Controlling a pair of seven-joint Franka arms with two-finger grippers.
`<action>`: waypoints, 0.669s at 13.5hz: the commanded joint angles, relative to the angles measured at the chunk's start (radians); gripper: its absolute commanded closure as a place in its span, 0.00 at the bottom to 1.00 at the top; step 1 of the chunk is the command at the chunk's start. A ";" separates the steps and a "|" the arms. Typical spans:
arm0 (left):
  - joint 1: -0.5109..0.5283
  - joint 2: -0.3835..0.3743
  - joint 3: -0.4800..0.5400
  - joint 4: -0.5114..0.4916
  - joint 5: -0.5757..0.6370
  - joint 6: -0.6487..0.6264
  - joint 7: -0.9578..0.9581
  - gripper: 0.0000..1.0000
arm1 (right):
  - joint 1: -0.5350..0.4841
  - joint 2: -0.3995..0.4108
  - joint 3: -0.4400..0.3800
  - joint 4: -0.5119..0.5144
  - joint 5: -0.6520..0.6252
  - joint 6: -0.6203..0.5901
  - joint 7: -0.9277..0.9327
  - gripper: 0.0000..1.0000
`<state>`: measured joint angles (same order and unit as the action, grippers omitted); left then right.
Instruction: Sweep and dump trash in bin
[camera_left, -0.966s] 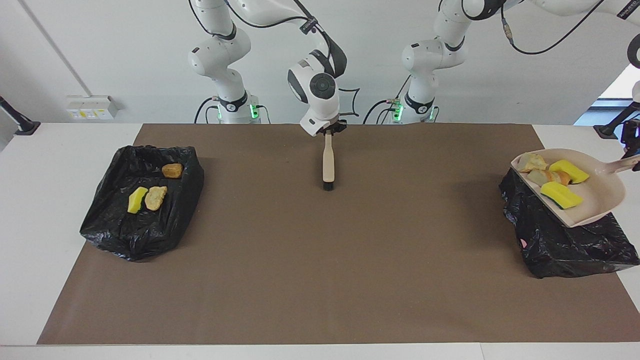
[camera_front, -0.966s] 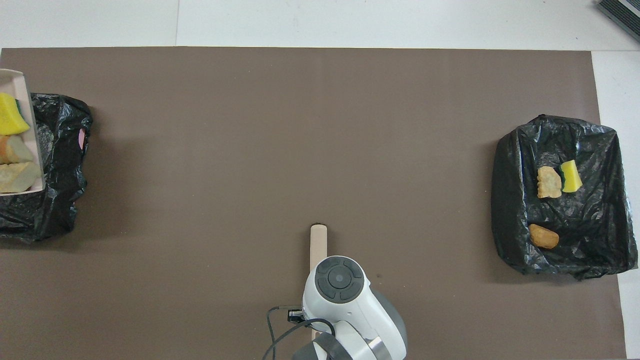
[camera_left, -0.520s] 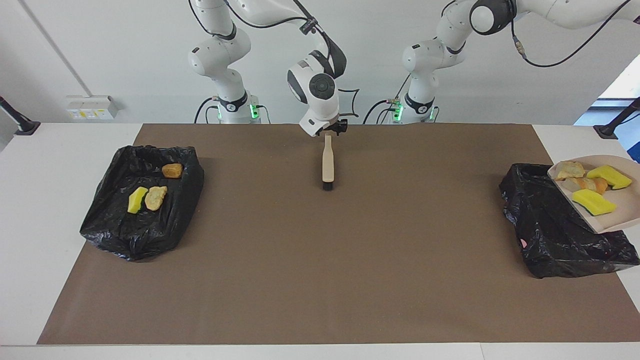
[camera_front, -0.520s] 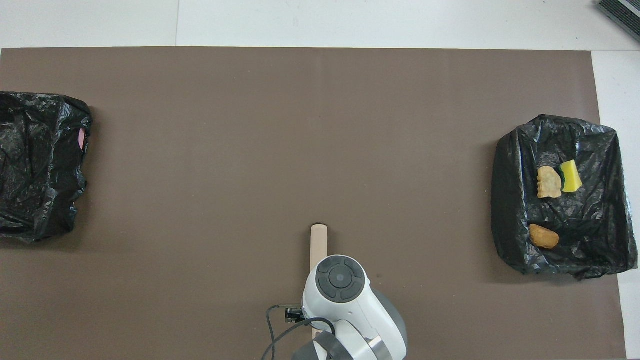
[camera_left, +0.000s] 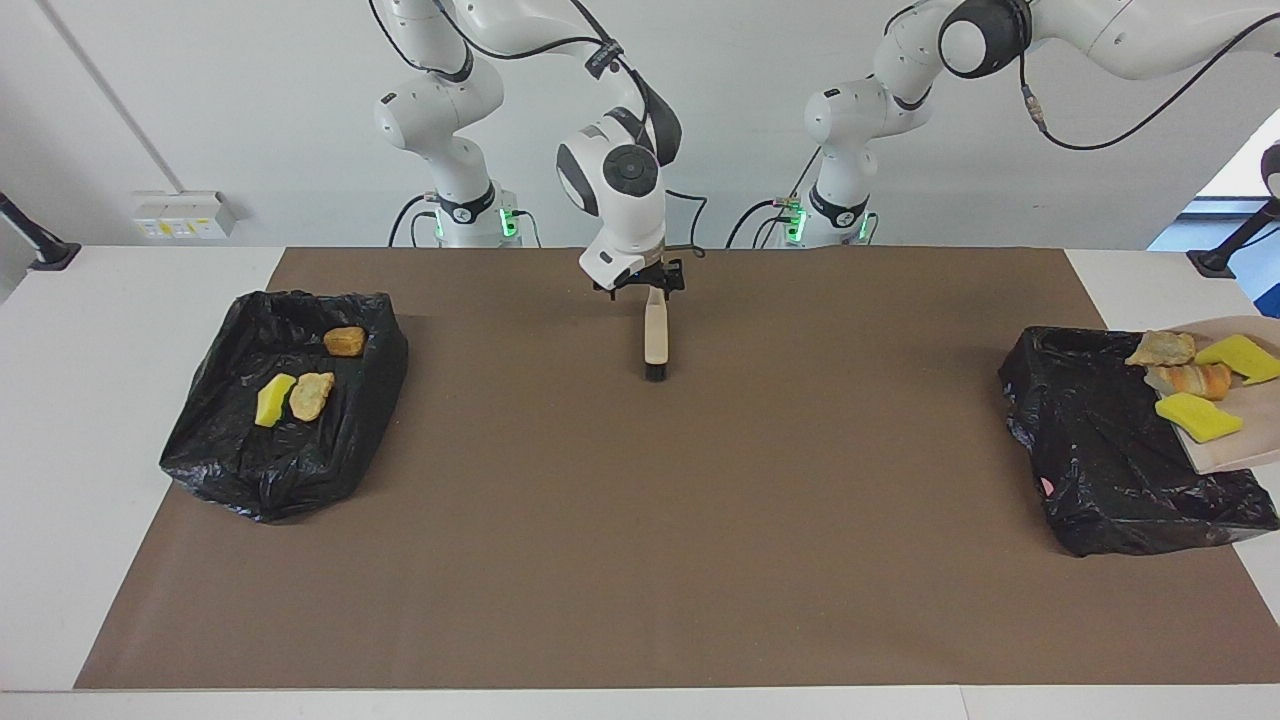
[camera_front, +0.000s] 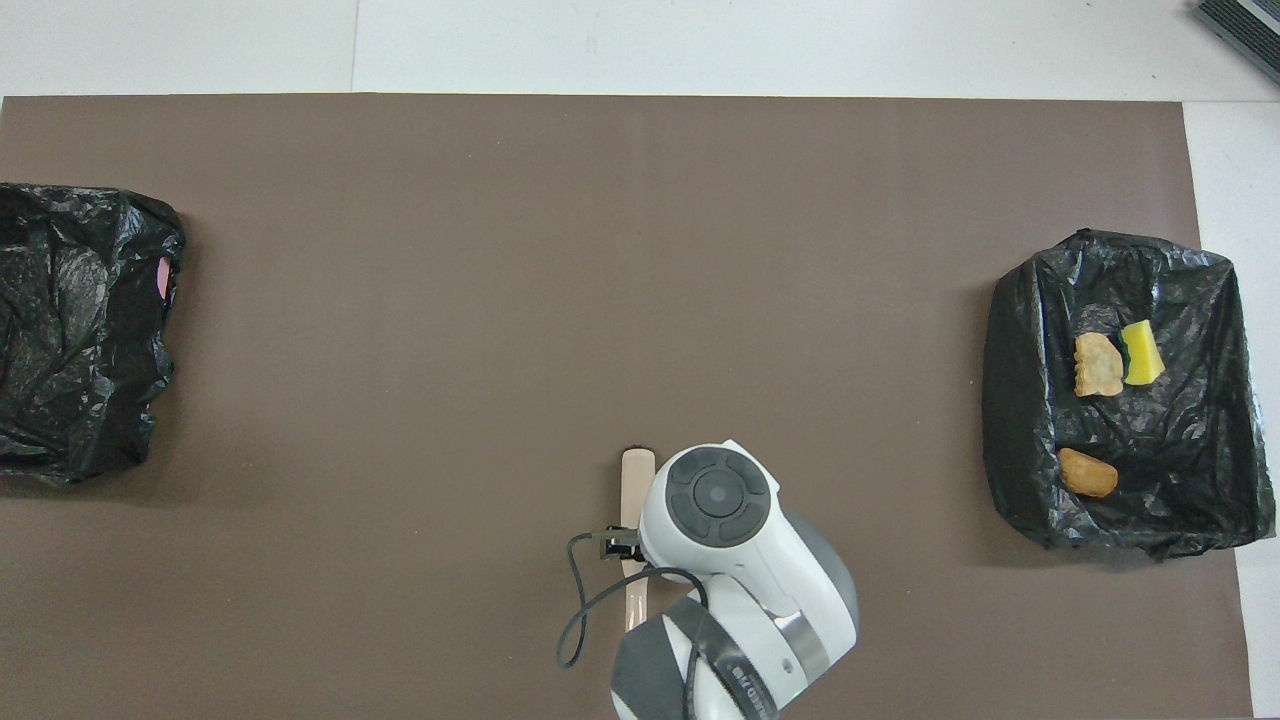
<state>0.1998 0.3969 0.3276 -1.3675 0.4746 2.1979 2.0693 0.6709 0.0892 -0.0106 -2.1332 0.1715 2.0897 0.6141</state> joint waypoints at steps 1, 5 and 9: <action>-0.052 -0.038 0.010 -0.053 0.141 0.006 -0.061 1.00 | -0.110 -0.002 0.006 0.057 -0.064 -0.013 -0.084 0.00; -0.078 -0.047 0.008 -0.058 0.257 -0.018 -0.170 1.00 | -0.235 -0.002 0.004 0.156 -0.150 -0.091 -0.200 0.00; -0.108 -0.062 0.004 -0.055 0.418 -0.081 -0.310 1.00 | -0.345 -0.003 0.003 0.257 -0.158 -0.216 -0.307 0.00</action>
<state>0.1227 0.3805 0.3280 -1.3837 0.8228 2.1546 1.8256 0.3745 0.0856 -0.0186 -1.9236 0.0327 1.9294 0.3561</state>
